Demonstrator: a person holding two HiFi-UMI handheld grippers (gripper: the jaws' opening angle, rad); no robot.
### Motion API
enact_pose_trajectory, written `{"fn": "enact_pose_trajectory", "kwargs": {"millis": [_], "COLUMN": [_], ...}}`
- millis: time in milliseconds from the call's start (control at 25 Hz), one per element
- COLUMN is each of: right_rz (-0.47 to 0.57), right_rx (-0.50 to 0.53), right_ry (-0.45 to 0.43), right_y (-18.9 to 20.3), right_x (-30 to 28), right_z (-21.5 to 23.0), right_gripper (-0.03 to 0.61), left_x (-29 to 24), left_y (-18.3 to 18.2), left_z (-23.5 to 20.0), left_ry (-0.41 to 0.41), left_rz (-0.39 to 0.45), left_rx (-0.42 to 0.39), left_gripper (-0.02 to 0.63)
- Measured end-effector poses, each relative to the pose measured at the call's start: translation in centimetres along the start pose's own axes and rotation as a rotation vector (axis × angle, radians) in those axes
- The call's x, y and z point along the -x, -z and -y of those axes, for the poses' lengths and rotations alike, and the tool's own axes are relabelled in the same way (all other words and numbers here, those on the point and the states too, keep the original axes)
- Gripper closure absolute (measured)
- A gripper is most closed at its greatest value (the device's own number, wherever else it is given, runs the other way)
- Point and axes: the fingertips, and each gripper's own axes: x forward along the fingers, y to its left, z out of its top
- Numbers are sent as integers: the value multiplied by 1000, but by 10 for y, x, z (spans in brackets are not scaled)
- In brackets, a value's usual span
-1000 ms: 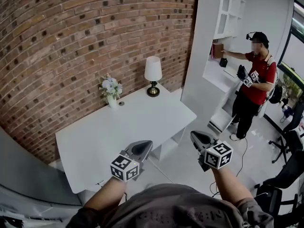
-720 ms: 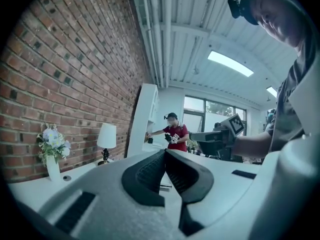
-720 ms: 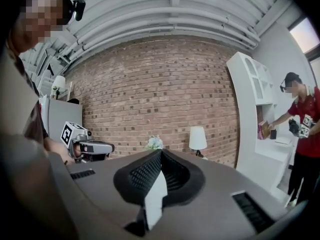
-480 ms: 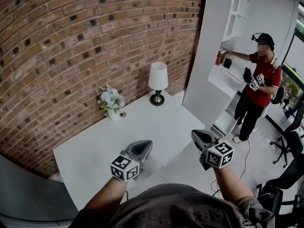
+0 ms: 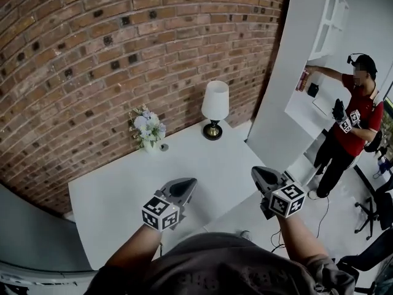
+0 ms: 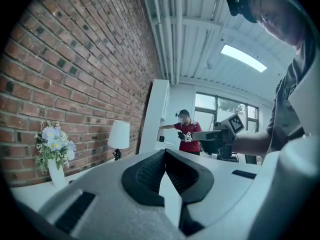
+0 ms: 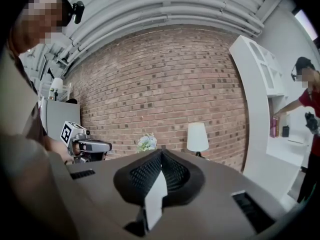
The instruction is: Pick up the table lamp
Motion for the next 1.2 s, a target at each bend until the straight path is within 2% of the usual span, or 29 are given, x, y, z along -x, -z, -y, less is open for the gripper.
{"fn": "enact_pose_trajectory", "kwargs": {"millis": [200,440,640,880,1200], "right_rz": [13,-19,-32,-36,-16], "right_rx": [-6,53,111,93,46], "right_ry": [-126,-246,-329,-341,-227], "right_y": [-3,-13,-11,-2,8], "right_x": [-21,-34,-43,-71,-122], "right_z": [48,124,168,188,158], "right_gripper": [584,584,584,584,584], "left_x": [-43,-117,-166,-190,-168], "left_y": [3,0,-2,3,11], "left_z": [-3,4,7,-13,-82], "left_ry": [-113,-245,-331,-331,-229], "left_rz": [9,31,41,22,11], "left_rx": [-3,35,48,70,48], "left_gripper": [609,609,609,609,609]}}
